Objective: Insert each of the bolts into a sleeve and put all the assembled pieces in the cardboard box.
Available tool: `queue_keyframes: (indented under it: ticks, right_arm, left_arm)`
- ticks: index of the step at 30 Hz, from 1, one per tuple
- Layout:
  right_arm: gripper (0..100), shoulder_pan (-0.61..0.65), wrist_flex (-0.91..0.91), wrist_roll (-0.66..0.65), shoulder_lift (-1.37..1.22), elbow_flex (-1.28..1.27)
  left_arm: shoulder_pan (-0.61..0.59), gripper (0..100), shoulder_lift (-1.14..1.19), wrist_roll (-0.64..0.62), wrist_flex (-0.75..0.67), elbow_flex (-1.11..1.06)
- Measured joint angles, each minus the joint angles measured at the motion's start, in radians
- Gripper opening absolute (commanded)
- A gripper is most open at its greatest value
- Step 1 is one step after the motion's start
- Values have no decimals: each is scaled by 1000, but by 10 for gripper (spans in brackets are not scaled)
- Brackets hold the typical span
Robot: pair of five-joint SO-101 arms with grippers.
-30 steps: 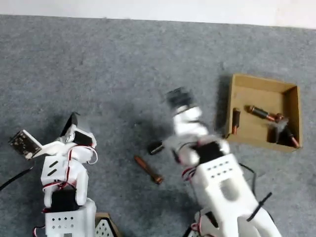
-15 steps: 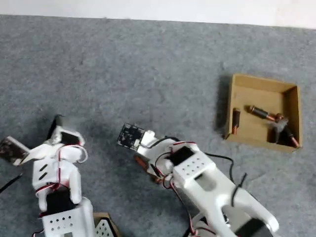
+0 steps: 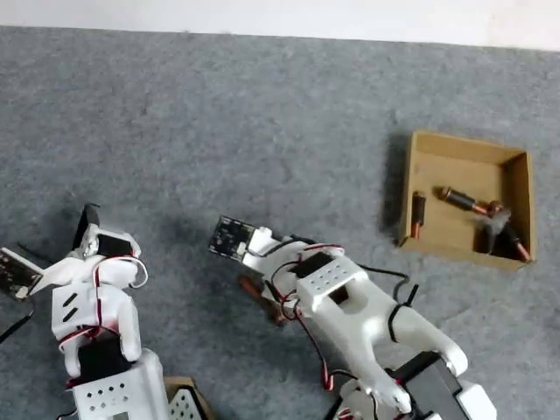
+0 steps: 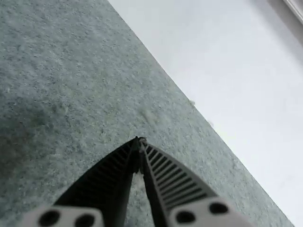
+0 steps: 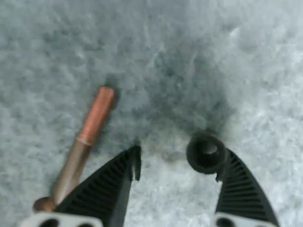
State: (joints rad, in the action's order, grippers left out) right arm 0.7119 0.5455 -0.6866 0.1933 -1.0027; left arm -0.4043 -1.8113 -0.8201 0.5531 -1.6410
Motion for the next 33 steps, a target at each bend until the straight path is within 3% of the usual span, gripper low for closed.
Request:
queue_keyframes:
  ticks: [10, 15, 33]
  right_arm:
    - [221, -6, -46, 0, -3, -12]
    - [221, -31, -75, 95, -8, -15]
    - [221, -29, -89, 201, -18, 3]
  left_arm:
    - [0, 5, 0, 0, 0, 0]
    - [0, 5, 0, 0, 0, 0]
    - [11, 5, 0, 0, 0, 0]
